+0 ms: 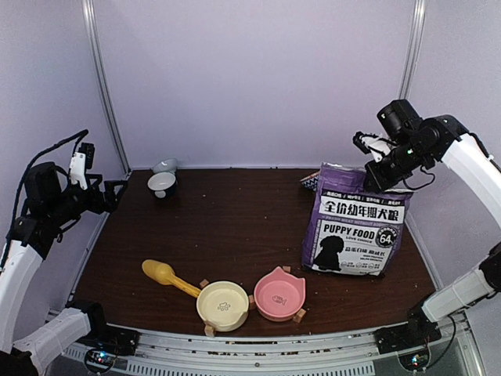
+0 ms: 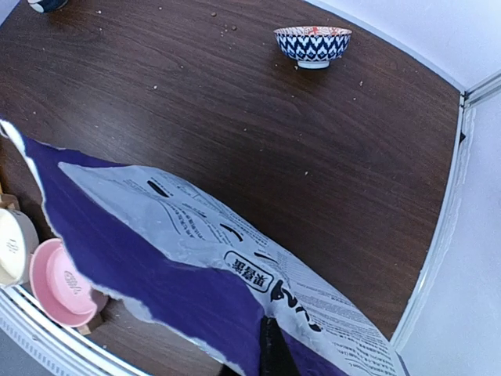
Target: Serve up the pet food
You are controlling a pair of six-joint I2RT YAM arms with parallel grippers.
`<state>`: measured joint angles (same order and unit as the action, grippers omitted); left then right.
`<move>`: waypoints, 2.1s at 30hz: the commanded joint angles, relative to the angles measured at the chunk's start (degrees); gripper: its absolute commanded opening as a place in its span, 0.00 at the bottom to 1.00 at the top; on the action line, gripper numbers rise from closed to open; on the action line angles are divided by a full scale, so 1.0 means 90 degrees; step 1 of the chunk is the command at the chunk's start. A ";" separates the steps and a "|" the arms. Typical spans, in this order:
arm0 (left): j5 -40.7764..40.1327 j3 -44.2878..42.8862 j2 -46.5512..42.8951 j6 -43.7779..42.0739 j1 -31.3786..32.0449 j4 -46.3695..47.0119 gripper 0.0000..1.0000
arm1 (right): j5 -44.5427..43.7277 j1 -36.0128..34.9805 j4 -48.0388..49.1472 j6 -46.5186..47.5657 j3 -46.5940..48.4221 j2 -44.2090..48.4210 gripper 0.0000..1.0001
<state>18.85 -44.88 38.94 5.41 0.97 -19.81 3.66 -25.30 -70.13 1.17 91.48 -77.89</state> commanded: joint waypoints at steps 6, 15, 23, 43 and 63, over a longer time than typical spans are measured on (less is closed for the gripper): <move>-0.0050 -0.0053 -0.0010 -0.0089 0.0037 0.0239 0.98 | 0.0269 -0.0403 0.1191 -0.3386 0.1329 -0.0115 0.00; -0.0112 -0.0120 0.0084 -0.0071 0.0038 0.0143 0.98 | -0.0056 -0.1146 0.3324 -0.5352 0.0822 -0.0316 0.00; -0.0166 -0.0140 0.0135 -0.0035 0.0038 0.0085 0.98 | -0.0441 -0.1719 0.4436 -0.6258 0.0995 -0.0867 0.00; -0.1282 0.0796 -0.0579 0.1876 0.0037 0.1148 0.98 | -0.1074 -0.1745 0.4132 -0.5027 0.0052 -0.0562 0.71; -0.1666 -0.2091 0.1830 0.1781 0.1704 0.0326 0.97 | -0.1447 -0.1681 0.3884 -0.4695 -0.0005 -0.0456 0.72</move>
<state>4.67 -57.10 48.93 25.65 10.70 -18.83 -7.66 -40.71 -35.24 -41.58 87.15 -79.26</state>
